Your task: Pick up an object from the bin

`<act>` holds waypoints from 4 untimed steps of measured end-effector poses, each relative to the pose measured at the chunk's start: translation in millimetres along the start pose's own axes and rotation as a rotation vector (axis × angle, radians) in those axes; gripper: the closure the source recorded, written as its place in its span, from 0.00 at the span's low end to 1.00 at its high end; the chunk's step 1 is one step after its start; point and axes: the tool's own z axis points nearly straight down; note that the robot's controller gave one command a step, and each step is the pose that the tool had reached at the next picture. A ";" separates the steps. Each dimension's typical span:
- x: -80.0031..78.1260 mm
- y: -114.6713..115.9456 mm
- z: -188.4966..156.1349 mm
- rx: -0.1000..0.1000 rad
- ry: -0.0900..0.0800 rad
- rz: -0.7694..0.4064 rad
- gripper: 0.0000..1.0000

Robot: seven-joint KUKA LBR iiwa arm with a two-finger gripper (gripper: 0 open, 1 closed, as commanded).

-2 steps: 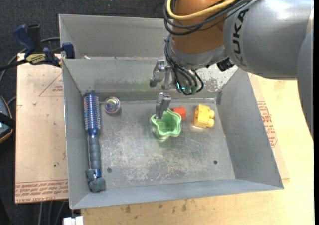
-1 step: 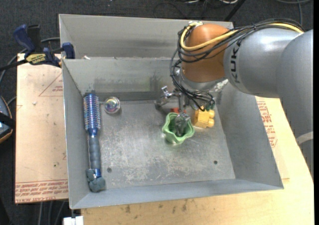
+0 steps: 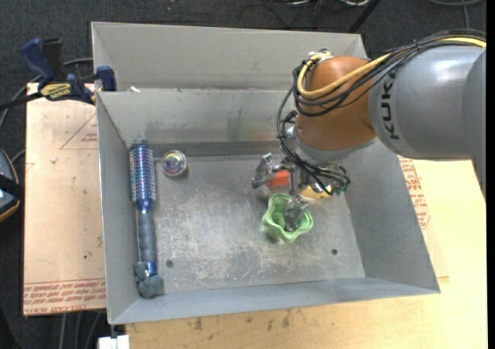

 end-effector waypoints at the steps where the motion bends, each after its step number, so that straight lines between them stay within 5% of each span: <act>1: 22.2 14.8 -5.6 0.000 0.000 -0.284 0.00; 2: 8.2 26.7 26.3 0.006 -0.002 -0.468 0.00; 3: 6.7 25.6 23.4 0.004 -0.002 -0.463 0.00; 4: 4.1 24.3 19.5 0.009 -0.007 -0.464 1.00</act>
Offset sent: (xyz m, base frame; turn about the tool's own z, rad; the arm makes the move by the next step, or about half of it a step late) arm -0.0266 0.0014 0.0061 -0.2865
